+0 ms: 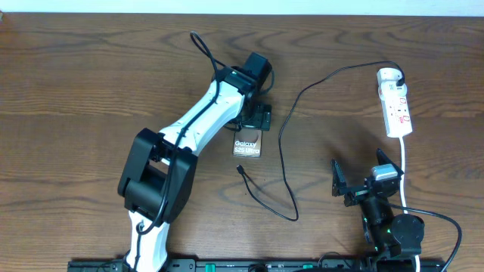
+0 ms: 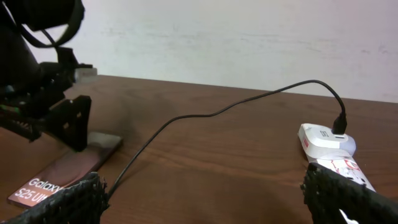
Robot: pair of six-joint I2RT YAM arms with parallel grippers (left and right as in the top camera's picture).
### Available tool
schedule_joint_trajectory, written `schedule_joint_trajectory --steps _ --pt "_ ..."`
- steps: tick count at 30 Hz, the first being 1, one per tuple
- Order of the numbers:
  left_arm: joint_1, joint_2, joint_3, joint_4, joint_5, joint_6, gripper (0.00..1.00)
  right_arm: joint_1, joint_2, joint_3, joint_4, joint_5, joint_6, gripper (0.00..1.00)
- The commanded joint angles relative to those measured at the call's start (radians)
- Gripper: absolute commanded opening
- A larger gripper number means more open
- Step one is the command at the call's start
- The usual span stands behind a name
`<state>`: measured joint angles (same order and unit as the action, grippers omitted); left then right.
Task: Plug charger to phone and switch on socket
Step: 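Move the left gripper forward over the phone, then lower the left gripper and grasp the phone by its edges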
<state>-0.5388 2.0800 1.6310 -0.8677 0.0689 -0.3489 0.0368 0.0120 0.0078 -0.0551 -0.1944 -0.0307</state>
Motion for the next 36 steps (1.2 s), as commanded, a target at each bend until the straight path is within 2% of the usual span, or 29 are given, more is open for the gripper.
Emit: schedule_joint_trajectory --steps 1,12,23,26,36 --pt "-0.002 0.055 -0.007 0.018 -0.032 -0.039 0.98 0.01 -0.005 -0.002 -0.002 -0.007 0.0 0.99" --pt "-0.037 0.094 -0.011 0.021 -0.032 -0.039 0.98 0.01 -0.005 -0.002 -0.002 -0.007 0.0 0.99" --pt "-0.049 0.108 -0.011 0.044 -0.039 -0.113 0.98 0.01 -0.005 -0.002 -0.002 -0.007 0.0 0.99" --pt "-0.049 0.125 -0.012 0.046 -0.082 -0.148 0.98 0.01 -0.005 -0.002 -0.002 -0.007 0.0 0.99" --pt "-0.05 0.202 -0.012 0.039 -0.056 -0.147 0.99 0.01 -0.005 -0.002 -0.002 -0.007 0.0 0.99"
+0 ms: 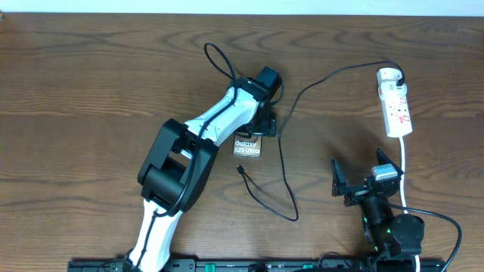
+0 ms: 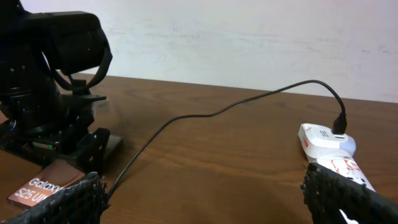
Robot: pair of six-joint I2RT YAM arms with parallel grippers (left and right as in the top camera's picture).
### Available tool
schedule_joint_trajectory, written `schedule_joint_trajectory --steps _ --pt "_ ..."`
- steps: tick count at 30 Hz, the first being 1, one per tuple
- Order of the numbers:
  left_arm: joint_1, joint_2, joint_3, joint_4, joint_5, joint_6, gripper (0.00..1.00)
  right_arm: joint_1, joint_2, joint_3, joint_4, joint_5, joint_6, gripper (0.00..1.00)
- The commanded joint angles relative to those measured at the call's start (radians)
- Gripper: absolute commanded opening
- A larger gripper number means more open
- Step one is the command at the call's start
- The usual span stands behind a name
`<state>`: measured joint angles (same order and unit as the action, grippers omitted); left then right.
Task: Plug charger to phone and switch on socket
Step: 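Lower the left gripper and grasp the phone by its edges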
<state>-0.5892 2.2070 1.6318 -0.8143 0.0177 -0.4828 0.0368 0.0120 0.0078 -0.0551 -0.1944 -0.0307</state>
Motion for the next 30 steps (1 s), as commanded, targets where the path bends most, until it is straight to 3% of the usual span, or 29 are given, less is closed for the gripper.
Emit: schedule_joint_trajectory --steps 1,16,30 --pt "0.0 0.075 -0.013 -0.018 0.0 -0.013 0.95 0.01 -0.005 -0.002 -0.002 -0.007 0.0 0.99" --pt "0.035 0.003 -0.01 -0.023 0.002 0.022 0.71 0.01 -0.005 -0.002 -0.002 -0.007 0.0 0.99" --pt "0.116 -0.128 -0.01 -0.033 0.203 0.045 0.69 0.01 -0.005 -0.002 -0.002 -0.007 0.0 0.99"
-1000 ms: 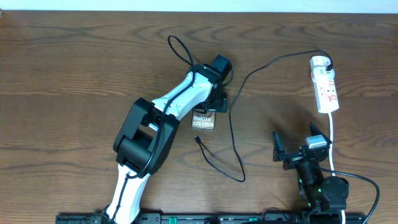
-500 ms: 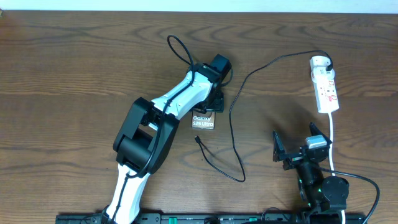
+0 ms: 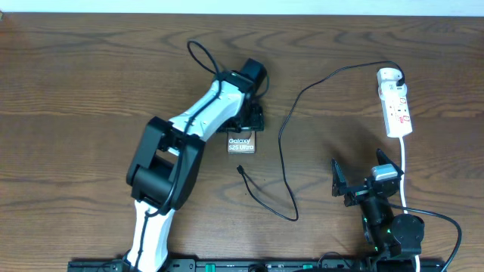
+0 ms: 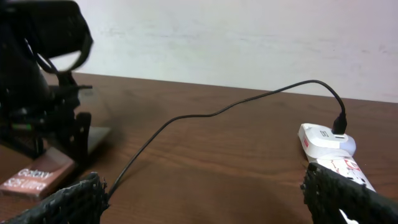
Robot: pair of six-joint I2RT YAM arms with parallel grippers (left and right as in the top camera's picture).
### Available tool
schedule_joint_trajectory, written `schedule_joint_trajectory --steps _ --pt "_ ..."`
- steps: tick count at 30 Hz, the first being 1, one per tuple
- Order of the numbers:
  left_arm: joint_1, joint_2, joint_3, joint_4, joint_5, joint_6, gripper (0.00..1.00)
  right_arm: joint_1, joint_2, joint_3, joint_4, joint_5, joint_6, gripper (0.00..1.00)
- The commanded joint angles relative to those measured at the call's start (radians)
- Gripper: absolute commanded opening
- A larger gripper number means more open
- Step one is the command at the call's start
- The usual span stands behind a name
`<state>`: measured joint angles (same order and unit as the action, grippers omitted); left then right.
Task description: Plug charger to phone and switch on socket
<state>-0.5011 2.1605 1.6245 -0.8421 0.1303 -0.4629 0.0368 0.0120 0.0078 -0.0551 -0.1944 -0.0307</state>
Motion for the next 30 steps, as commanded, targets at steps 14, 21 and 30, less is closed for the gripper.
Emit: schedule_joint_trajectory --steps 14,21,30 --pt "0.088 -0.234 -0.003 0.034 0.359 0.077 0.69 0.01 0.149 0.238 -0.004 -0.106 0.149 0.99" --pt "0.088 -0.285 -0.003 0.102 0.48 0.051 0.7 0.01 0.618 0.739 -0.306 -0.232 0.147 0.99" --pt "0.088 -0.296 -0.003 0.142 0.544 -0.006 0.7 0.011 1.181 1.249 -0.76 -0.613 0.149 0.96"
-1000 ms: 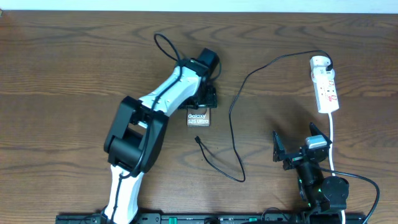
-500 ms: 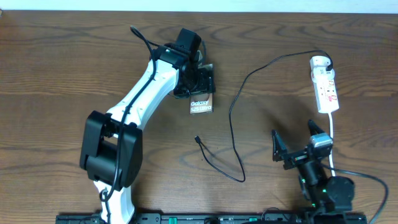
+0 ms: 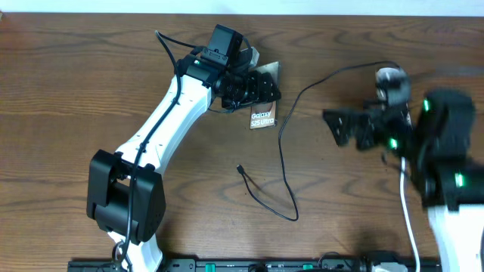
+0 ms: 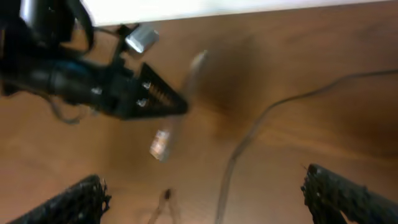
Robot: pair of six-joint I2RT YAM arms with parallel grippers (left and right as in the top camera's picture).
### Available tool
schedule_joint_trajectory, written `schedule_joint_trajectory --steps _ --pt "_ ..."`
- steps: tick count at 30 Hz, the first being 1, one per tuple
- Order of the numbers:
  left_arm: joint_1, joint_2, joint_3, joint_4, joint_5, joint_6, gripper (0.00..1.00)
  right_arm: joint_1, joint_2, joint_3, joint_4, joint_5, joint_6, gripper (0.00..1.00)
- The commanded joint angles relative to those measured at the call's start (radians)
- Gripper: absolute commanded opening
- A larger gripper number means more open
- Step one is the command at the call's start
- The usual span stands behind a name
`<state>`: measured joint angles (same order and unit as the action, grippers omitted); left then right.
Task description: Plug charger to phone and switch on socket
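Observation:
My left gripper (image 3: 266,92) is shut on the phone (image 3: 263,115), a dark slab with a white label, and holds it tilted above the table's far middle. In the blurred right wrist view the phone (image 4: 180,109) shows edge-on at the left gripper (image 4: 163,102). The black charger cable (image 3: 281,155) curves across the table, and its free plug (image 3: 240,169) lies loose in front of the phone. My right gripper (image 3: 349,130) is open, raised and pointing left. Behind the right arm only the far end of the white power strip (image 3: 389,75) shows.
The brown wooden table (image 3: 91,91) fills the view. The left arm (image 3: 162,125) reaches diagonally from the front left to the far middle. The right arm (image 3: 442,151) stands blurred at the right over the strip's white cord (image 3: 408,219).
The phone lay flat on the table under my left gripper; now it hangs tilted in that gripper, farther back and right. My right arm has left its rest at the front right and hovers by the power strip.
At first my left gripper stood at the phone's far end, the phone flat on the table. The arm's angle then changed, and the phone ended up slightly more to the left. My right arm stayed parked throughout. Now the phone is lifted and the right arm is up.

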<state>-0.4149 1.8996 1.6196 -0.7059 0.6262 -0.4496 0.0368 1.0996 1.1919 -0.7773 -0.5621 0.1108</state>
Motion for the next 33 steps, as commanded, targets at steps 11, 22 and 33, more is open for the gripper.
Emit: schedule_joint_trajectory --steps 11,22,33 --pt "0.001 -0.035 0.002 0.005 0.048 -0.02 0.7 0.156 0.325 0.062 -0.019 -0.129 0.102 0.76" --pt "-0.001 -0.035 0.002 0.005 0.048 -0.019 0.7 0.31 0.479 0.062 0.172 0.08 0.273 0.69" --pt "-0.001 -0.035 0.002 0.005 0.047 0.004 0.7 0.343 0.509 0.062 0.298 0.068 0.375 0.36"
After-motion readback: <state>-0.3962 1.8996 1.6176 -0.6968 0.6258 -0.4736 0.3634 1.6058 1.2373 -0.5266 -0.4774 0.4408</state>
